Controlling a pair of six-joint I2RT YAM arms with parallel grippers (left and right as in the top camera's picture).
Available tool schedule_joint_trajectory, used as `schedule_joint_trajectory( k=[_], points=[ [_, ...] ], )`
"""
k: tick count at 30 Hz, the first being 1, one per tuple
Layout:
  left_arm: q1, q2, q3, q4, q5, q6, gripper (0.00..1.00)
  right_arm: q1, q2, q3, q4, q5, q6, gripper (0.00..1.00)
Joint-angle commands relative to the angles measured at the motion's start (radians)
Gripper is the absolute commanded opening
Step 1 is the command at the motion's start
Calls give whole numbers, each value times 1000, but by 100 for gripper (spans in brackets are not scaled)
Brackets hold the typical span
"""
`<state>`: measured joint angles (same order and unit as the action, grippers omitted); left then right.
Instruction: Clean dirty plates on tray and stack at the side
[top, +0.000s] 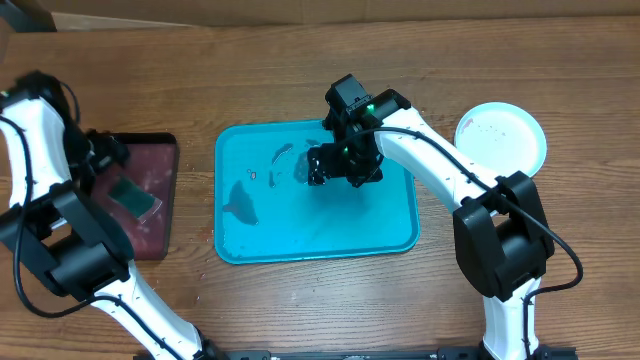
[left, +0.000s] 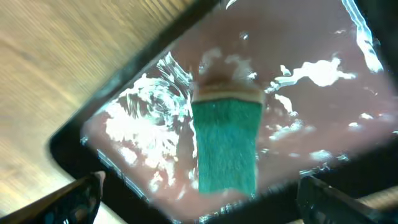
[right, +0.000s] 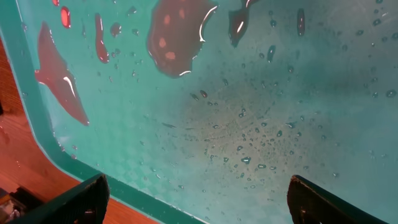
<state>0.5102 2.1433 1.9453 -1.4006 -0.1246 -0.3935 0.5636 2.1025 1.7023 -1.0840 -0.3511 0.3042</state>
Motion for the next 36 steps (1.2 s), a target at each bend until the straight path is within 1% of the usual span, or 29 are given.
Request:
schedule_joint_trajectory(
  k=[1,3,6,10,16,18,19,22,25,28,31,36],
  points=[
    [0,-34,117,-60,47,-63,100,-2,-35,-2,-9,3,10,93],
    [0,-78,150,-86,119,-63,100,-9,-51,-1,-25,3,23,93],
    [0,-179,152,-88,206,-63,100,-21,-105,-1,-51,20,33,93],
    [-3,-327,152,-106,253,-48,100,-26,-224,-1,-95,111,72,93],
    [-34,-483,151,-230,256,-48,100,5,-457,-2,-150,267,169,93],
    [-50,-506,147,-253,253,-48,100,39,-507,-3,-128,347,196,96],
    [-61,-515,141,-253,247,-48,100,63,-519,-12,-94,414,198,100],
    [-83,-516,120,-254,223,-48,100,106,-503,-91,18,590,197,100],
    [-92,-510,74,-240,219,-48,100,106,-452,-187,104,555,178,100],
    [-92,-489,34,-241,222,-48,100,96,-416,-202,85,470,180,100],
    [-92,-471,8,-241,223,-49,100,94,-443,-171,67,405,179,100],
    [-92,-447,6,-249,224,-48,100,94,-565,-51,-23,402,179,100]
  ],
)
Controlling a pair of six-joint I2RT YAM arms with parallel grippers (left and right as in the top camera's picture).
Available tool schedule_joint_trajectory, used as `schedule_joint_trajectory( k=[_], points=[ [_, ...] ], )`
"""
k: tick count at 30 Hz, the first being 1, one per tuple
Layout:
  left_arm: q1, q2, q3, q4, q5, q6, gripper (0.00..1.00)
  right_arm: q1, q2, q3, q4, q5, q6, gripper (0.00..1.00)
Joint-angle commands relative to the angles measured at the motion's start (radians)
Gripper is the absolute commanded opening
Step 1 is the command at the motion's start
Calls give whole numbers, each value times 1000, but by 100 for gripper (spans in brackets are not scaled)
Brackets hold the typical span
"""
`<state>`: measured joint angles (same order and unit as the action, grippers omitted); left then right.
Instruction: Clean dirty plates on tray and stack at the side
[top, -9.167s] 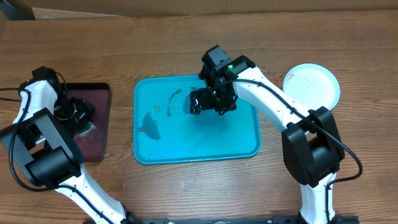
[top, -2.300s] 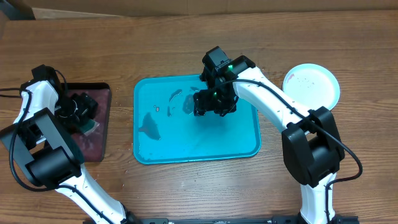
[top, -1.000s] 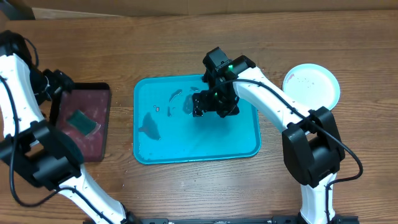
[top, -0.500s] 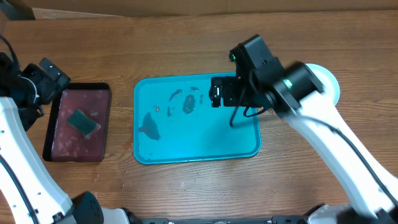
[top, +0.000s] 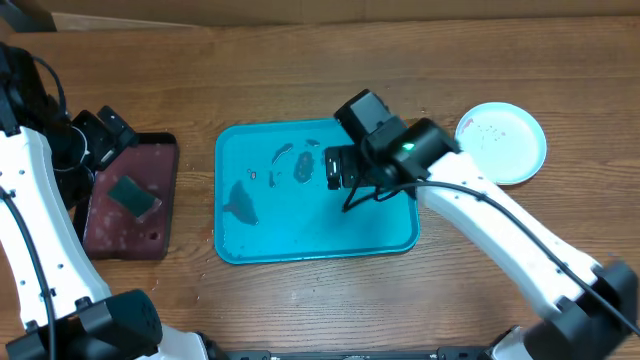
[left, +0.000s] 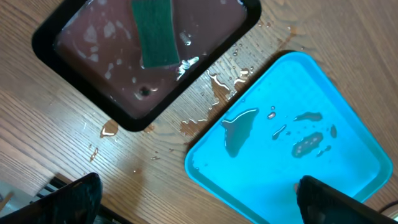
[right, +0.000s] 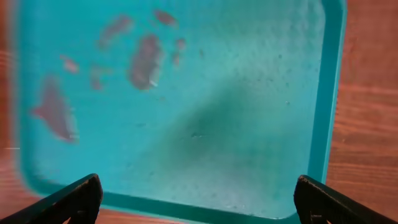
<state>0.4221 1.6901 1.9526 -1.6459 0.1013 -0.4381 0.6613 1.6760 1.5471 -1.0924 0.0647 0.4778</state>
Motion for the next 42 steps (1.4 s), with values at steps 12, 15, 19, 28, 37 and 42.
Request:
schedule_joint_trajectory(
  k=[12,15,19,28,37,42],
  points=[
    [-4,-43,0,-16,53,30,100,-3,-534,136,-165,146,30,100],
    [-4,-130,0,13,84,87,100,-3,-621,136,-222,217,60,100],
    [-4,-271,0,15,64,104,100,-3,-716,128,-300,268,120,100],
    [-4,-541,-1,-1,76,139,100,-3,-877,-52,-318,371,174,100],
    [-4,-772,-1,-27,109,137,100,-3,-879,-88,-254,426,169,100],
    [-4,-920,-1,-28,127,158,100,-3,-879,-88,-240,467,159,100]
  ],
)
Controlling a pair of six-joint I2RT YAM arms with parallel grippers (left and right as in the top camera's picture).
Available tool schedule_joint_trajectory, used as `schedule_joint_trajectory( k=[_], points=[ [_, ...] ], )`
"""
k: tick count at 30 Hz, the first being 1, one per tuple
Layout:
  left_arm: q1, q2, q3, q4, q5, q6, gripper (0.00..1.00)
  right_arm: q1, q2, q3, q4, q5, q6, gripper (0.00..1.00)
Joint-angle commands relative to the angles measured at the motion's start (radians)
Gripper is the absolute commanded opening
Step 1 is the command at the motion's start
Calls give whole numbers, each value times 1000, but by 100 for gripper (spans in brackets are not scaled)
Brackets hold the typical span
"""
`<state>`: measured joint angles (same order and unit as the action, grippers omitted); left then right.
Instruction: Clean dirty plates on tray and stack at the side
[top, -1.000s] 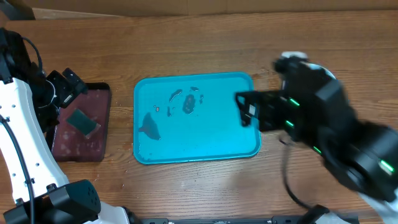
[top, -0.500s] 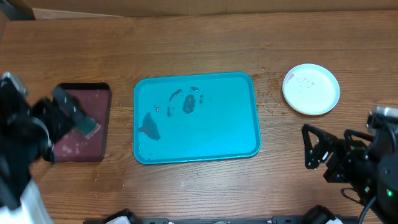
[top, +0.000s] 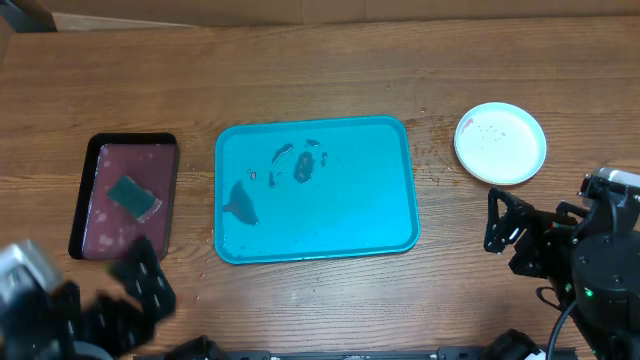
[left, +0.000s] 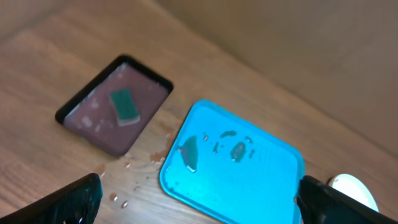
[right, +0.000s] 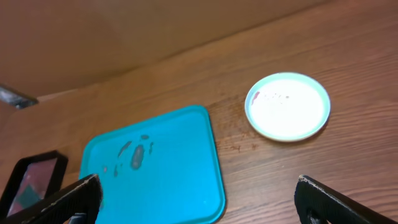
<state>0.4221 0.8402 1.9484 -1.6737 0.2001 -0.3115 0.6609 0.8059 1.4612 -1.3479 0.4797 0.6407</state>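
Observation:
The teal tray (top: 380, 215) lies mid-table and holds only dark reddish puddles (top: 300, 168). One white plate (top: 500, 142) with a few reddish specks sits on the wood to the tray's right, also in the right wrist view as the plate (right: 287, 107). A green sponge (top: 134, 196) lies in the black basin (top: 90, 160) of reddish water at the left. My left gripper (top: 140, 280) is open and empty at the front-left table edge. My right gripper (top: 512, 235) is open and empty at the front right, below the plate.
Water drops (left: 118, 199) dot the wood between the basin and the tray (left: 273, 186). Brown cardboard (right: 124, 37) backs the table's far edge. Both arms stand at the front edge, away from tray and basin.
Both arms have left the work area. The left gripper was above the basin and is now at the front left. The right gripper was over the tray and is now at the front right.
First my left gripper hung open low over the sponge in the basin, and my right hung open low over the tray's puddles. Then both were higher, with wider views. Now both are back at the table's front edge, open and empty.

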Motion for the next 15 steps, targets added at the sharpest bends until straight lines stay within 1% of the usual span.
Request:
schedule_joint_trajectory(
  k=[1,6,13,15],
  points=[
    [-4,-91,3,-1,25,31,100,-3,-8,-2,26,52,-27,100],
    [-4,-152,4,-16,23,31,100,-3,-8,-2,62,51,-145,100],
    [-4,-157,4,-13,26,26,100,-3,-8,-2,60,51,-151,100],
    [-4,-157,4,-12,29,8,100,-3,-8,-2,60,51,-152,100]
  ],
)
